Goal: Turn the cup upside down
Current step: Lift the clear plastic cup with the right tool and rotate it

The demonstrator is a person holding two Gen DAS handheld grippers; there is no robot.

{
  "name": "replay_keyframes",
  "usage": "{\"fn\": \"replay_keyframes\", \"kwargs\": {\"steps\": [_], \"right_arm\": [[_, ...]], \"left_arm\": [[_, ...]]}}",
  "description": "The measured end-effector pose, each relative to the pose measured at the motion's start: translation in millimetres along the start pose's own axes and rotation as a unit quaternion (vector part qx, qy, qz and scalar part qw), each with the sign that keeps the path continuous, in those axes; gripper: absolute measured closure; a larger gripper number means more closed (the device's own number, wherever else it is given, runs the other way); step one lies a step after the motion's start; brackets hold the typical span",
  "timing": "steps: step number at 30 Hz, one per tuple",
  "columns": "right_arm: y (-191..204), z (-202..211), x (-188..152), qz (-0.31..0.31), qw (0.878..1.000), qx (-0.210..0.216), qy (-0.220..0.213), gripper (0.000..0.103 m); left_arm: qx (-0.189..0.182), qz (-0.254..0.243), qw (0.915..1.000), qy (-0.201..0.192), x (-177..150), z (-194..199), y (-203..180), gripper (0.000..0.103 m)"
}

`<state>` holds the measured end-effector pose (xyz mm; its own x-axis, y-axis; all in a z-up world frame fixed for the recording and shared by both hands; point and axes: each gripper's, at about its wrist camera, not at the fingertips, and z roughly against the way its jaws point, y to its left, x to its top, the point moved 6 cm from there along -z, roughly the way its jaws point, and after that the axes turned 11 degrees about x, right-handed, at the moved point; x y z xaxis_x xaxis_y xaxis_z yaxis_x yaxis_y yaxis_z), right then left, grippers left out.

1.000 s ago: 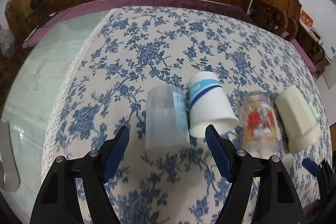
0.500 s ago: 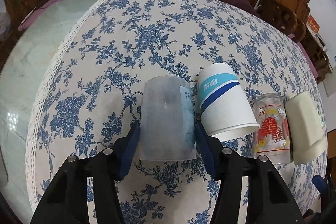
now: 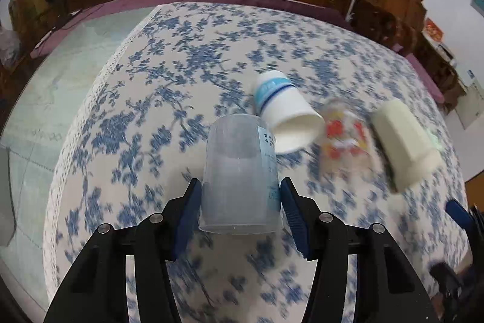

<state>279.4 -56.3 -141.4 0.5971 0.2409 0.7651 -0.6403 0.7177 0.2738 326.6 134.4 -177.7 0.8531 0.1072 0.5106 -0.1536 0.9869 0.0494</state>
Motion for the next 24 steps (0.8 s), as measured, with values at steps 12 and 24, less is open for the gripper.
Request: {"fn": "replay_keyframes", "kwargs": {"steps": [12, 24], "right_arm": [[-18, 49, -30, -0.023, 0.998, -0.060, -0.007, 0.018], [-70, 87, -58, -0.071, 0.991, -0.110, -0.011, 0.018]], "left_arm": [[-0.055, -0.027, 0.9979, -0.021, -55, 51, -58, 0.052], [-0.091, -0.067, 0.9933, -0.022, -105, 55, -137, 0.051]]}}
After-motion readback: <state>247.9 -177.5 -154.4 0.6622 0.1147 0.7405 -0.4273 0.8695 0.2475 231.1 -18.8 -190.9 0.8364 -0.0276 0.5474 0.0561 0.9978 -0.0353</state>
